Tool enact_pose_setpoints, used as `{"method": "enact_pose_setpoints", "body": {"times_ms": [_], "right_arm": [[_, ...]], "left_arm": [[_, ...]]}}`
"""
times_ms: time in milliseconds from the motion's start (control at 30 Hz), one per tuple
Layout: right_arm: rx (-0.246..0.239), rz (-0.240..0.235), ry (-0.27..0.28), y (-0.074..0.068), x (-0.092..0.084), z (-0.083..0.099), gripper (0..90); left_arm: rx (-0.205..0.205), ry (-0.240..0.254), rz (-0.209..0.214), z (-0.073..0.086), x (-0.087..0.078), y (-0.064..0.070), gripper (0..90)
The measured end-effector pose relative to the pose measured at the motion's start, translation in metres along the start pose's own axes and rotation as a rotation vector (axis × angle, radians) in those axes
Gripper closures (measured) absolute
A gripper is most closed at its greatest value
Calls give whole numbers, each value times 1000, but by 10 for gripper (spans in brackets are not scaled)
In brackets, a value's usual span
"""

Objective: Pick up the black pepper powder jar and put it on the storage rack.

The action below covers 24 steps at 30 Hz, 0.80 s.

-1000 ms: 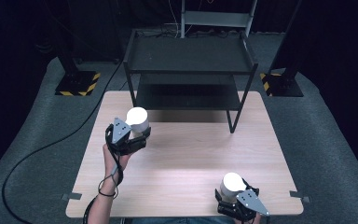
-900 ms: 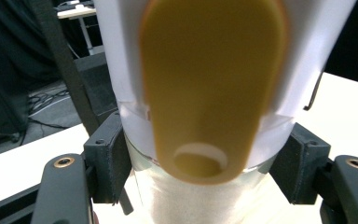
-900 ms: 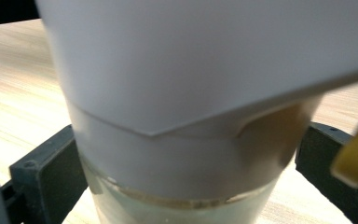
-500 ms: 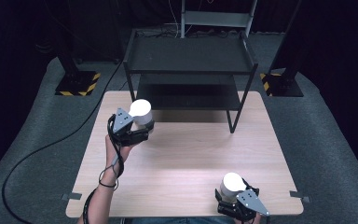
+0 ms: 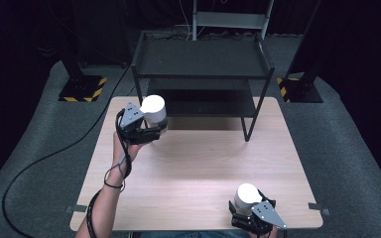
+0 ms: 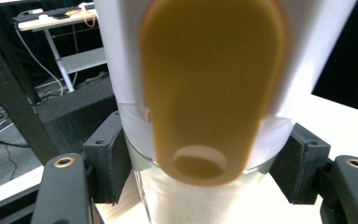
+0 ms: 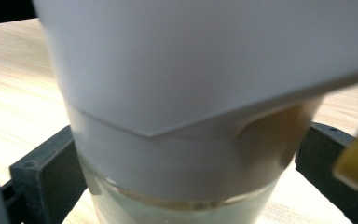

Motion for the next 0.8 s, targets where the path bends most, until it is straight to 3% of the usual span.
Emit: {"method": "enact_pose_setpoints", "body": {"times_ms": [367,800], "right_arm": [[2,-3,-2,1,0,0,0],[0,-3,-5,1,0,-1,0]], "left_arm": [[4,0,43,-20,3,-9,300],[30,3,48,-43,4,-14,300]]}}
Point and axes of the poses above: each handheld gripper's, and its own axes: x roughly forward along the jaws, z roughly out of its underside, y roughly to its right, the point moved 8 cm from there along x, roughly forward along the jaws, and after that the axes turned 10 degrees about -y, right-handed, at the moved point
